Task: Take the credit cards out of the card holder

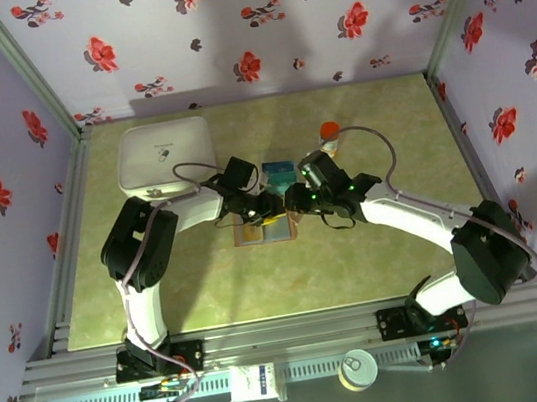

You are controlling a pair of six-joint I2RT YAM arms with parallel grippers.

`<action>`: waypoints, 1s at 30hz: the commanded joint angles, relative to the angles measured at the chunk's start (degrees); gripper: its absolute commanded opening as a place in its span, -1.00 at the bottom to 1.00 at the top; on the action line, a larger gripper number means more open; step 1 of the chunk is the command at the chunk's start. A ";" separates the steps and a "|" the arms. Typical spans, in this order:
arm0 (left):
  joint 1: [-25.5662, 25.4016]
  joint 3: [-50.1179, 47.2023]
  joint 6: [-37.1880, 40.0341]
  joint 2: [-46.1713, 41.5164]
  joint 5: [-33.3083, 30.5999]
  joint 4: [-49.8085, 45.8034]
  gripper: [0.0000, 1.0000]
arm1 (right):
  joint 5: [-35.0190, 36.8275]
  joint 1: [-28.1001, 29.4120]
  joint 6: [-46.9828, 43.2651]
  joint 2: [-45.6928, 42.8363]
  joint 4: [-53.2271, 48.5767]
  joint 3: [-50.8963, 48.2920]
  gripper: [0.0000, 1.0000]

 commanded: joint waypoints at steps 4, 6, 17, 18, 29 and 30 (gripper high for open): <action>0.26 0.67 0.14 -1.97 0.62 0.42 -0.31 | 0.48 -0.27 0.26 -0.96 -0.60 -0.90 -0.25; 1.09 -0.47 0.41 -3.98 0.36 0.60 -0.31 | -0.28 -0.26 0.77 -0.13 0.13 -0.88 -0.25; 6.53 -6.75 3.50 -11.68 -0.60 -1.61 -0.34 | -6.25 1.96 2.24 7.62 4.16 2.79 -0.29; 7.42 -7.76 3.81 -12.13 -0.51 -1.60 -0.35 | -6.83 2.31 2.33 8.73 4.37 3.47 -0.30; 12.30 -15.43 6.52 -14.40 -0.23 -1.25 -0.43 | -11.79 4.65 2.47 19.40 5.20 11.09 -0.34; 12.29 -15.51 6.82 -14.36 -0.40 -1.48 -0.45 | -12.13 4.81 2.33 20.25 5.03 11.72 -0.34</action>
